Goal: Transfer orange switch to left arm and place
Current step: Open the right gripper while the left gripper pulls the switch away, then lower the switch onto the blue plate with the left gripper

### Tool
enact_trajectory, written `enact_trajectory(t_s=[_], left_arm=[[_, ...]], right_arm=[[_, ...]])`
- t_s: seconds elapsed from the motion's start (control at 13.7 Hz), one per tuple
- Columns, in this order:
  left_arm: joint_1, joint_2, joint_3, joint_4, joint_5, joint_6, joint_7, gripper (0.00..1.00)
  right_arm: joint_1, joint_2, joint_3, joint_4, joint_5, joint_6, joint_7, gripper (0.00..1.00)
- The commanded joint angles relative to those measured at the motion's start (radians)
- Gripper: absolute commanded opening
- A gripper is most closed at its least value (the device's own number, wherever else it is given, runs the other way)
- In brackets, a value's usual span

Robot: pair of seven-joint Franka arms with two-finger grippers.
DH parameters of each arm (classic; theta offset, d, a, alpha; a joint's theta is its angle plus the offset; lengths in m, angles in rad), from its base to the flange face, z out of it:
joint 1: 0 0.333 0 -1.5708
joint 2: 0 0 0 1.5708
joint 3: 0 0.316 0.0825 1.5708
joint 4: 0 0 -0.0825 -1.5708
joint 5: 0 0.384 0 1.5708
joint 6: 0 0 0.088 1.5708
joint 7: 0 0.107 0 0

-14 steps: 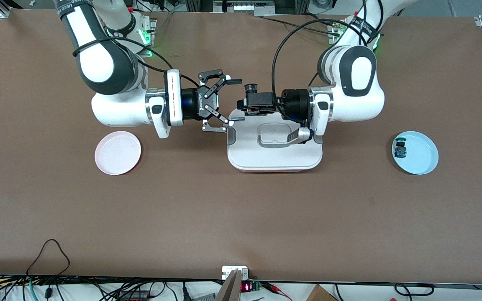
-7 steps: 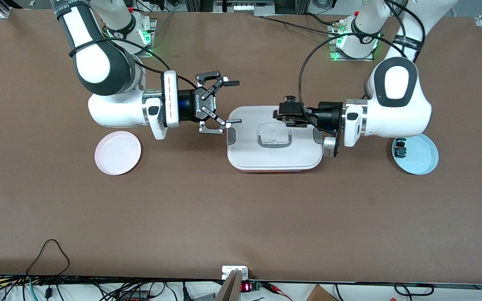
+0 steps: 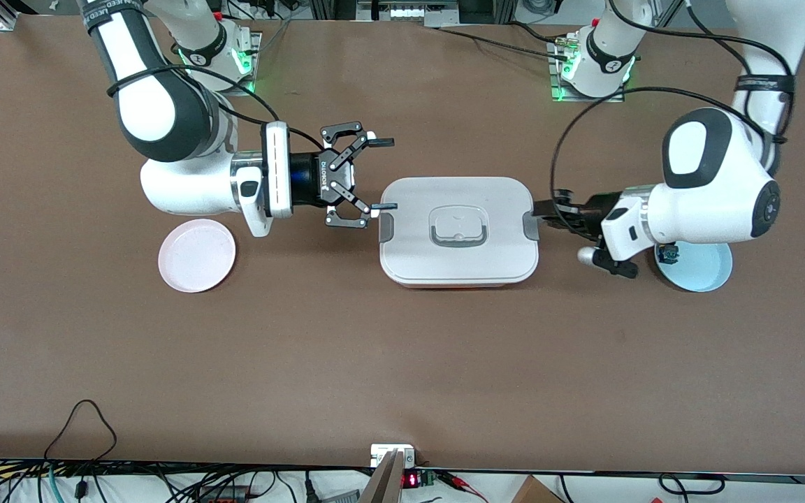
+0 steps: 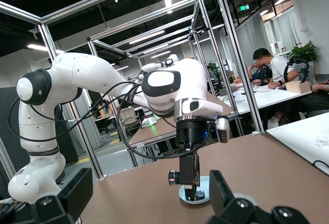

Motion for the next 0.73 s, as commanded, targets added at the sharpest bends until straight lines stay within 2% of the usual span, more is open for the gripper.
enact_trajectory(t_s=[0.0, 0.15, 0.37, 0.66], left_arm=[[0.06, 0.027, -0.002, 0.035, 0.223, -0.046, -0.035, 0.12], [0.111, 0.056, 0.001, 0.034, 0.43, -0.047, -0.035, 0.12], [0.205, 0.111, 0.003, 0.032, 0.634, -0.04, -0.03, 0.13], [0.365, 0.182, 0.0, 0.006, 0.753, 0.014, -0.011, 0.13]], right_arm=[[-0.041, -0.033, 0.004, -0.045, 0.01, -0.031, 0.006, 1.0], [-0.093, -0.045, 0.004, -0.057, -0.044, -0.046, 0.008, 1.0], [-0.206, -0.045, 0.004, -0.062, -0.139, -0.138, 0.009, 1.0], [-0.381, -0.045, 0.004, -0.071, -0.312, -0.274, 0.011, 1.0]])
